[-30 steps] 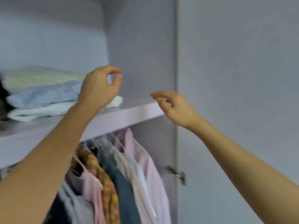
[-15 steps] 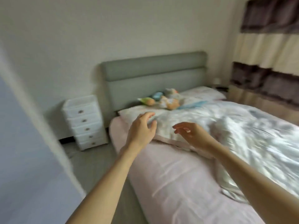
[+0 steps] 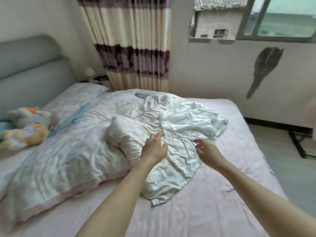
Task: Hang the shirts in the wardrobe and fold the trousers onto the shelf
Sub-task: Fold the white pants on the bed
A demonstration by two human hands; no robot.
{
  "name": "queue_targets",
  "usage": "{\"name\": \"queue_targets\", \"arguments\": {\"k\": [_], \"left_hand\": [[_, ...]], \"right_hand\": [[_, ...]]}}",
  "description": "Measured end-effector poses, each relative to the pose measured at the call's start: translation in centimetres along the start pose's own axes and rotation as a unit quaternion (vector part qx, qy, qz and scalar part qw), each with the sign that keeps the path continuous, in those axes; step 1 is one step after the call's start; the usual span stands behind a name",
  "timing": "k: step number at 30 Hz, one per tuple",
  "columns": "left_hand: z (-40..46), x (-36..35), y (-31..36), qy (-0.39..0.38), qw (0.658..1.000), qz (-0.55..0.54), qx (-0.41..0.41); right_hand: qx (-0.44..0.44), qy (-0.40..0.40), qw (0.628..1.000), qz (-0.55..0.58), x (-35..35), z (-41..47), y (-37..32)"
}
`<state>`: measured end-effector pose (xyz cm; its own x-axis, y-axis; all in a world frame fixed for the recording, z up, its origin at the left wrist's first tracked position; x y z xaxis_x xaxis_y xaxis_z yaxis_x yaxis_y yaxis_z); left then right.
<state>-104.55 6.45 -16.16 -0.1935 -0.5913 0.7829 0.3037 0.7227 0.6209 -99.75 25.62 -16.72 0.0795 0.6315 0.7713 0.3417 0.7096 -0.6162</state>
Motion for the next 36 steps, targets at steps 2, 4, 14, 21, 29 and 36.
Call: {"name": "queue_targets", "arguments": {"k": [2, 4, 14, 21, 29, 36], "left_hand": [[4.0, -4.5, -1.3, -0.057, 0.998, 0.015, 0.002], [7.2, -9.0, -3.3, -0.117, 0.992, 0.037, 0.01], [22.7, -31.9, -18.1, -0.239, 0.964, 0.103, 0.058], [25.0, -40.3, -24.7, -0.23, 0.942, 0.235, 0.064], [25.6, -39.9, -24.3, -0.234, 0.941, 0.233, 0.067], [17.7, -34.9, -18.7, -0.005, 0.992, -0.065, 0.104]], "right_hand": [[-0.043, 0.013, 0.999, -0.017, -1.1, 3.5, 3.7], [-0.069, 0.011, 0.997, -0.041, -2.8, 6.8, 6.9], [-0.049, 0.019, 0.974, -0.222, -13.1, 29.3, 22.7], [-0.086, -0.01, 0.905, -0.416, -17.3, 40.8, 28.6], [0.006, 0.135, 0.922, -0.363, -15.5, 37.9, 25.9], [0.022, 0.03, 0.984, -0.174, -21.3, 17.9, 25.3]]}}
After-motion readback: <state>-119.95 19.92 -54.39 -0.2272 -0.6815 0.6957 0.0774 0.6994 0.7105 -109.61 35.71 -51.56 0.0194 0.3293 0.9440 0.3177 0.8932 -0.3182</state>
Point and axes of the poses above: each hand's wrist, its own z-axis towards the middle knuckle, its own x-axis out of the back of the hand, y = z × x, the point moved 5 cm from there along z, towards the middle knuckle, and after that the axes turned 8 degrees about -x, right-handed, at the moved point
